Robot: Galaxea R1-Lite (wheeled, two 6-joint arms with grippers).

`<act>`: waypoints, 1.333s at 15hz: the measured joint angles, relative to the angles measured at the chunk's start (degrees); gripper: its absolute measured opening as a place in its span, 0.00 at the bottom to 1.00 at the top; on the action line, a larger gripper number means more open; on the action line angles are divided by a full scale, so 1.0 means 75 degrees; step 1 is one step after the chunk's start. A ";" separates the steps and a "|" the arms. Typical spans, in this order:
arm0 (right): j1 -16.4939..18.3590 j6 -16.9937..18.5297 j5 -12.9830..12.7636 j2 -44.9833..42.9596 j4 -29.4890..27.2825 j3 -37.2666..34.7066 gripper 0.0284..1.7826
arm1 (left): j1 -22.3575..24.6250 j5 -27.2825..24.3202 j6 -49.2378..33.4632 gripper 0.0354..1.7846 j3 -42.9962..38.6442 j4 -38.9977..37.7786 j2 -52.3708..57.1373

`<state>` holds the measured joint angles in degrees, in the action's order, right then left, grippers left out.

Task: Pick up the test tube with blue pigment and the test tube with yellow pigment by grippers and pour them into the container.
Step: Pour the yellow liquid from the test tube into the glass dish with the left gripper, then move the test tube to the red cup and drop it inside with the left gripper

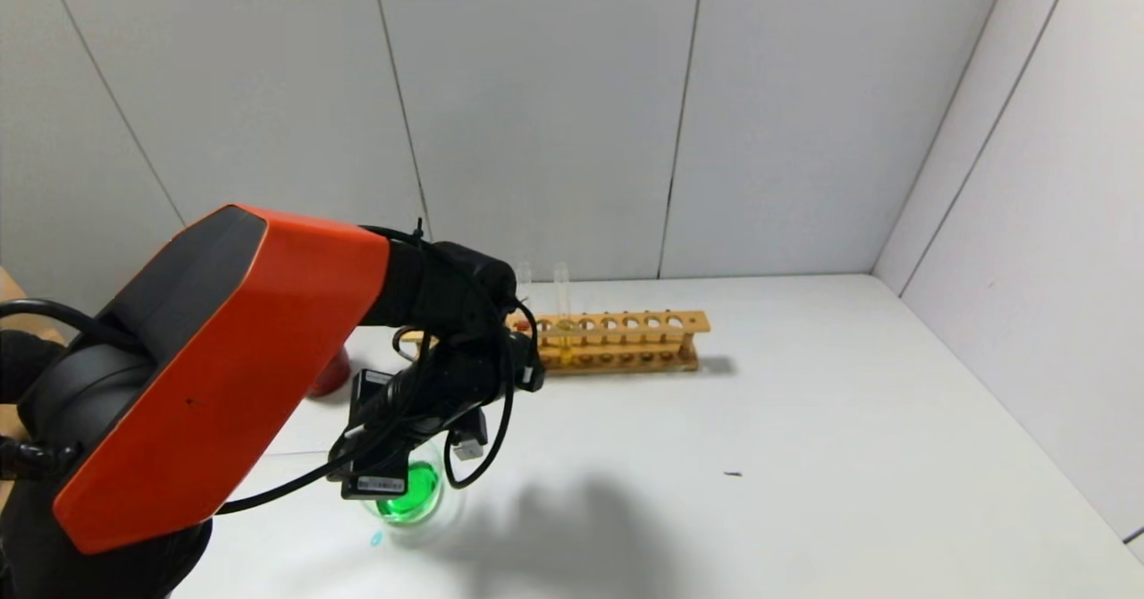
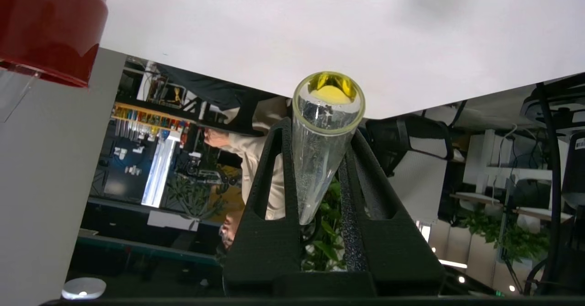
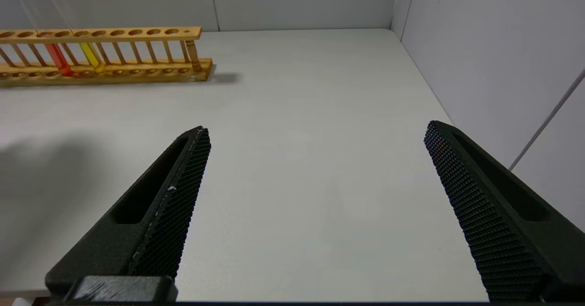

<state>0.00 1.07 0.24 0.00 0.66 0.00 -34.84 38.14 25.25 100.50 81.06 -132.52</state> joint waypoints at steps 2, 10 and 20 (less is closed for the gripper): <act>0.0000 -0.0003 0.0000 0.0000 0.0000 0.0000 0.96 | -0.0007 -0.0067 -0.0026 0.15 0.0117 -0.0050 0.0192; -0.0003 0.0000 0.0000 0.0000 0.0000 0.0000 0.96 | -0.0120 -0.0489 -0.2576 0.15 0.0065 -0.0569 0.0970; -0.0003 0.0003 0.0000 0.0000 -0.0003 0.0000 0.96 | -0.0362 -0.0015 -0.5530 0.15 -0.2077 -0.4587 0.2224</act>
<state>-0.02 1.10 0.24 0.00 0.63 0.00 -37.56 38.03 -16.23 84.92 46.65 -115.85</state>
